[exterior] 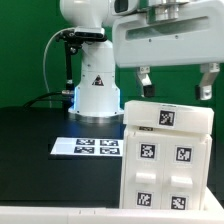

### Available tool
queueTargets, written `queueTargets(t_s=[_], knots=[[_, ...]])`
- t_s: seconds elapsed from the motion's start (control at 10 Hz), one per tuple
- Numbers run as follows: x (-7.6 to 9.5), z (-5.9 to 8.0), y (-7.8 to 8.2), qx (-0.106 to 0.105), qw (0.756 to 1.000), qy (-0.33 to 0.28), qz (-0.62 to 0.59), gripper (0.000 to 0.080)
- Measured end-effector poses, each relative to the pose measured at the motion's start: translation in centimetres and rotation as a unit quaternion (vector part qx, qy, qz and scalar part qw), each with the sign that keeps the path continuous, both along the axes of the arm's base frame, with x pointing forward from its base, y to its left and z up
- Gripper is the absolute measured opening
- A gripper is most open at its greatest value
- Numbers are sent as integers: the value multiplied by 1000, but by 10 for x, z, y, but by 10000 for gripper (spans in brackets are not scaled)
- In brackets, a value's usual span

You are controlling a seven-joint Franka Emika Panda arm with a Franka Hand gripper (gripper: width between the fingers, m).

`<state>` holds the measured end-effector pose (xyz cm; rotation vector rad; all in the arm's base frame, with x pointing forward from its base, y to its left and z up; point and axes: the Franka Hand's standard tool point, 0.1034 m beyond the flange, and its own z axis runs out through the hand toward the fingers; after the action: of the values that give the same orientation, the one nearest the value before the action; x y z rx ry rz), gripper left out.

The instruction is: Assemble cabinet

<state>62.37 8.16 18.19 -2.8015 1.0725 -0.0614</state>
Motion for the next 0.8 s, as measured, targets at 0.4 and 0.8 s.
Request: queueTargets(t_s=[0.4, 0.8], knots=[[-2, -1, 4, -23, 980, -18, 194, 796], [-4, -3, 10, -54, 893, -36, 445, 796]])
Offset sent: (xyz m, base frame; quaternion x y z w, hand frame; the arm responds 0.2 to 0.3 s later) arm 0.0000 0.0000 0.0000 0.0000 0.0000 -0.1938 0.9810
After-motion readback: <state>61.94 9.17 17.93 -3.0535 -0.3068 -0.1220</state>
